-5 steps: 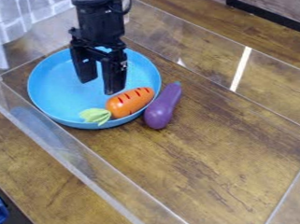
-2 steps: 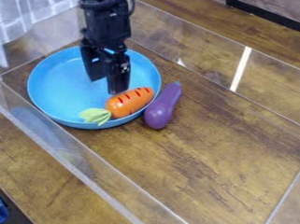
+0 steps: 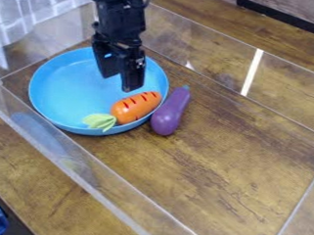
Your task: Remove the carrot from the blue tray and put it on the table
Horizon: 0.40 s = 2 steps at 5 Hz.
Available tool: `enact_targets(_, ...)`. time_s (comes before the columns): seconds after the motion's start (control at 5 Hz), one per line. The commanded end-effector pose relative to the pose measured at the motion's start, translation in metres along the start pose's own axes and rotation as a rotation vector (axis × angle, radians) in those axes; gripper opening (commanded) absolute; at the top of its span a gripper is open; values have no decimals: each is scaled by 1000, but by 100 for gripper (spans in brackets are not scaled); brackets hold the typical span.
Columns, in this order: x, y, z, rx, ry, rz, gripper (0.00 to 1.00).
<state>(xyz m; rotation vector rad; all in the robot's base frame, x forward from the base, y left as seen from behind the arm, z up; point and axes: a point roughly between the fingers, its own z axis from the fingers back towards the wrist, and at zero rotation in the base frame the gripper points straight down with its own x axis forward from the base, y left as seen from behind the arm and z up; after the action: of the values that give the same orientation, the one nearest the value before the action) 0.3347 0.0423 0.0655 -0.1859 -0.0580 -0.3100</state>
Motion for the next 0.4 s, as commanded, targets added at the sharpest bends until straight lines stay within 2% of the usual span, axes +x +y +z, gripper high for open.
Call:
enact_targets(0.0,15,-16,17,32,-67,-34,100)
enact_targets(0.2,18,-26,8,31,-71,-42,100)
